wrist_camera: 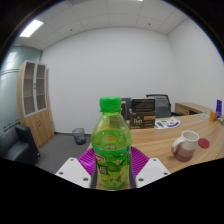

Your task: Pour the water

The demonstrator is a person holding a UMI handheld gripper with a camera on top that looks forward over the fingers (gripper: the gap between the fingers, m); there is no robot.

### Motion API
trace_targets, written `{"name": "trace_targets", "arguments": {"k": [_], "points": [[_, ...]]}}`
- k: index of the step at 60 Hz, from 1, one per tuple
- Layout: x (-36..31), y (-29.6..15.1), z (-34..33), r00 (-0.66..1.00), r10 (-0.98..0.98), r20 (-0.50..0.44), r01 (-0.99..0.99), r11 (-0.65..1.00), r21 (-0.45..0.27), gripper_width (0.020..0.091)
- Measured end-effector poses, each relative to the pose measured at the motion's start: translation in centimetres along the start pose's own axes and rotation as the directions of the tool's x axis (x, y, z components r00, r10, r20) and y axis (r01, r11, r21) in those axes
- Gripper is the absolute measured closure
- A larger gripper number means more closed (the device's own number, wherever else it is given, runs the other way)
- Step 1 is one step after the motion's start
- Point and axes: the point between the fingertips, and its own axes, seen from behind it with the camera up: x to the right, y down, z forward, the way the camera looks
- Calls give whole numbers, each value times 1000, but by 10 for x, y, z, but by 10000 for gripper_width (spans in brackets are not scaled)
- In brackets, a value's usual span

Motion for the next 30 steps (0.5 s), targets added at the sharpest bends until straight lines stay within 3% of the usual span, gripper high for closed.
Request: {"name": "trace_targets", "arguments": {"k": [3, 15, 21, 30], "points": [[3, -3, 1, 1000, -7, -24, 7, 1000, -6, 711], [4, -3, -1, 1000, 4, -23, -3, 1000, 23, 714], [9, -3, -1, 997, 72, -9, -72, 997, 0, 715], [38, -8, 6, 905, 424, -33, -425, 903, -62, 731]]}}
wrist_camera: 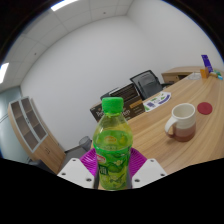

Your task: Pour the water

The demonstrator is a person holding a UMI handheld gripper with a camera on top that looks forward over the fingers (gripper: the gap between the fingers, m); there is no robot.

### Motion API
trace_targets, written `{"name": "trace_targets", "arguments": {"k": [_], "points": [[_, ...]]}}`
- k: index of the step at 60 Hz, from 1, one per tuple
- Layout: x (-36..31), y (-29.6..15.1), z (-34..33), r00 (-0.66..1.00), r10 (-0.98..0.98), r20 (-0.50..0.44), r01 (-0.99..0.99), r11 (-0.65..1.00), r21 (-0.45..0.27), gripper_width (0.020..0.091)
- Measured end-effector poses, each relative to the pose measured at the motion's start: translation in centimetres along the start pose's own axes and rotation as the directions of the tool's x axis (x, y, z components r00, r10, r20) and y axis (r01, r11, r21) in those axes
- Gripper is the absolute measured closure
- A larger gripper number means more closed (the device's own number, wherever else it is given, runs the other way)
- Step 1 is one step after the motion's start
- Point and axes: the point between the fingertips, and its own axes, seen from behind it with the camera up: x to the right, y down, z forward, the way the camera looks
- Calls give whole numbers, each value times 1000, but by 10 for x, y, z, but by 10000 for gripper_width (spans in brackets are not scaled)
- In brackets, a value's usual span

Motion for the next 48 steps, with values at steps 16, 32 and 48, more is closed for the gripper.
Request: {"name": "trace_targets", "arguments": {"k": [16, 32, 48], "points": [[28, -54, 3, 799, 601, 15, -600, 798, -54, 734], [46, -89, 16, 443, 896, 41, -889, 445, -109, 733], [63, -93, 17, 170, 985, 29, -974, 172, -144, 732]]}}
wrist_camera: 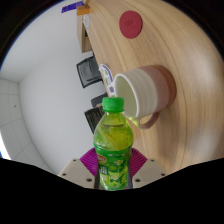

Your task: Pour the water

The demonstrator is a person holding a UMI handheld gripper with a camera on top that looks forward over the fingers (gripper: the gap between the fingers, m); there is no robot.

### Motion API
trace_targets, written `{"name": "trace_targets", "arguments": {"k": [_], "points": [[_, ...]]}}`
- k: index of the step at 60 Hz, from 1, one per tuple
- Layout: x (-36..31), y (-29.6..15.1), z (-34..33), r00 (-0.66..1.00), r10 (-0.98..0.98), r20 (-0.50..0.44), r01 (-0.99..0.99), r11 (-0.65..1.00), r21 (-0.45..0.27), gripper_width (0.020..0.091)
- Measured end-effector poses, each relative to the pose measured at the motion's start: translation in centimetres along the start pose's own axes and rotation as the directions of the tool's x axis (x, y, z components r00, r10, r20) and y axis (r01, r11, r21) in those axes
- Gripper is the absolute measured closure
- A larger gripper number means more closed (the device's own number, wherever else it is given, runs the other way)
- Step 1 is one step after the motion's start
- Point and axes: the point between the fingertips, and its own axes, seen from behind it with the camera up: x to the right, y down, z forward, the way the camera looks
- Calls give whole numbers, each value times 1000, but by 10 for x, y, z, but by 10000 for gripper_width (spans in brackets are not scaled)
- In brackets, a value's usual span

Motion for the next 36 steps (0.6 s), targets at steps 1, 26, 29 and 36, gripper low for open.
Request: {"name": "trace_targets", "arguments": {"k": [1, 26, 29, 36], "points": [[1, 1, -2, 1000, 6, -4, -6, 1000, -9, 734], [-47, 4, -27, 880, -474, 11, 474, 879, -44, 731], [-73, -8, -35, 787, -617, 7, 617, 787, -9, 732], [-128, -35, -55, 505, -863, -9, 862, 503, 65, 731]]}}
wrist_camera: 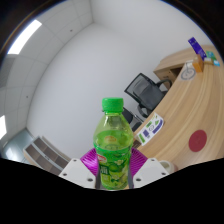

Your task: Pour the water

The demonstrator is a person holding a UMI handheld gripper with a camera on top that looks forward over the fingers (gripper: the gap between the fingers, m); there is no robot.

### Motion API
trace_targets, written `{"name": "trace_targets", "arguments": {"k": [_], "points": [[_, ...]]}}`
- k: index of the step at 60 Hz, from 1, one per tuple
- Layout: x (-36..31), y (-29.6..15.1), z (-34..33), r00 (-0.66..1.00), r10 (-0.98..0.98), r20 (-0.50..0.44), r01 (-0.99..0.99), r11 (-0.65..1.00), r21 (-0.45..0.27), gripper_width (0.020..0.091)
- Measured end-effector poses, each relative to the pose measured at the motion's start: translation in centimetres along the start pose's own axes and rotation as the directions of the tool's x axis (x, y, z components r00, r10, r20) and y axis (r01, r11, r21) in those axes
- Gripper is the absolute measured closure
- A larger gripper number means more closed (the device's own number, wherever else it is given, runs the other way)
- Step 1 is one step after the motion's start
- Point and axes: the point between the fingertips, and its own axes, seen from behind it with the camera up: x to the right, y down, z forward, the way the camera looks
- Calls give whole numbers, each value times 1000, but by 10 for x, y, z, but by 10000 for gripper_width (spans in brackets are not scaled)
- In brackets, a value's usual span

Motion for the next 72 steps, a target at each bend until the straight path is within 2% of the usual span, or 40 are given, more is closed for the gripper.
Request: {"name": "trace_targets", "arguments": {"k": [9, 18, 34, 44, 48, 49, 51, 59, 72], "points": [[36, -56, -12, 894, -427, -135, 436, 899, 48, 730], [88, -92, -13, 739, -627, -246, 648, 761, 9, 731], [199, -81, 7, 658, -689, -303, 700, 709, -92, 732], [235, -67, 18, 666, -688, -288, 695, 713, -96, 732], [249, -53, 19, 666, -697, -267, 695, 709, -120, 731], [252, -48, 18, 664, -701, -260, 695, 707, -132, 715], [246, -51, 19, 663, -705, -250, 710, 699, -89, 706], [246, -48, 12, 681, -692, -239, 700, 711, -64, 638], [249, -49, 16, 698, -673, -247, 675, 733, -90, 552]]}}
